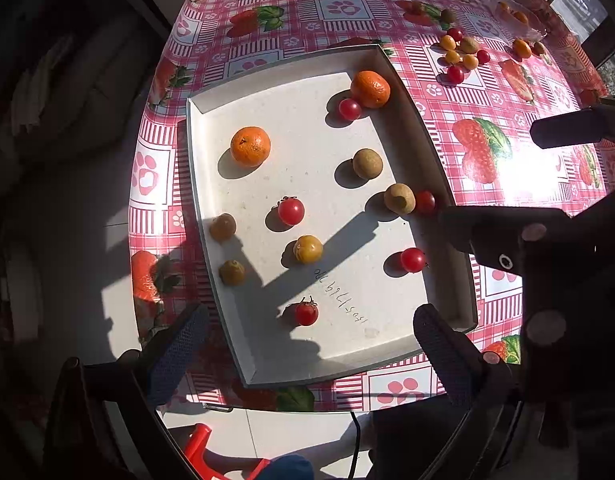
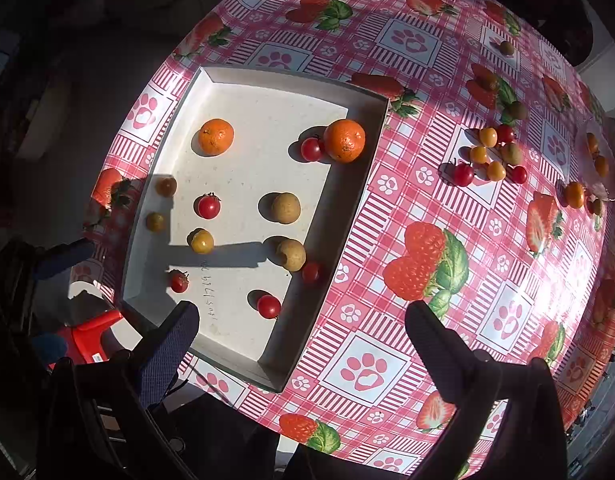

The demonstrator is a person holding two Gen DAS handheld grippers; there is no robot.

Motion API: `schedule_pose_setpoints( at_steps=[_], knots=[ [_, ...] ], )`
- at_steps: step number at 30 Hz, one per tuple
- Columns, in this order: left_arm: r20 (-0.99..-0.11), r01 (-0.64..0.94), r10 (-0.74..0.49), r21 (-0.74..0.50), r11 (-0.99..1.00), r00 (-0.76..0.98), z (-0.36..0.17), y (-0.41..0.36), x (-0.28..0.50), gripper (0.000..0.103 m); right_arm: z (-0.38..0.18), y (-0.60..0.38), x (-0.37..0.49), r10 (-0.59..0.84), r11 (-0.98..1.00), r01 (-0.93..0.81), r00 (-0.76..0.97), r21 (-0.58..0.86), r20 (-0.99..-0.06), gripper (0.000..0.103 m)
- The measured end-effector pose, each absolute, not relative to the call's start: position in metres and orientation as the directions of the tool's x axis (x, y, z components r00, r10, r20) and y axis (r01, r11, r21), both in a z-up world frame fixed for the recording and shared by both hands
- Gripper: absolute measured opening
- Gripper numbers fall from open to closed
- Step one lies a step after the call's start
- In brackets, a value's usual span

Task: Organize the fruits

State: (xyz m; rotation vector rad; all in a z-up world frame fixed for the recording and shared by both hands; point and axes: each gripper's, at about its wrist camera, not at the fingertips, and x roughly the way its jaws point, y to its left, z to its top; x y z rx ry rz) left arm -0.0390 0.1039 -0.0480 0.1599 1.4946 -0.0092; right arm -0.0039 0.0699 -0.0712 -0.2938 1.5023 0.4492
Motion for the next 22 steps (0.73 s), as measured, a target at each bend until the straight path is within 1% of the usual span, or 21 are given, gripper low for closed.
schedule_pose_setpoints(
  at_steps=[15, 22],
  knots=[
    [-0.995, 0.099, 0.086, 0.091, 0.991, 0.048, -0.0518, 0.0997, -0.0355, 0.103, -0.0743, 0.0717, -0.004, 0.105, 0.871, -0.482, -0.01, 0.096, -0.994, 0.103],
    [-0.995, 0.096, 0.061, 0.068, 0.993, 0.076, -0.047, 0.1008, -0.0347, 0.103, -0.0744, 0.0716, -0.0034, 0.108, 0.871, -0.482, -0.008, 0.099, -0.994, 0.103]
  ],
)
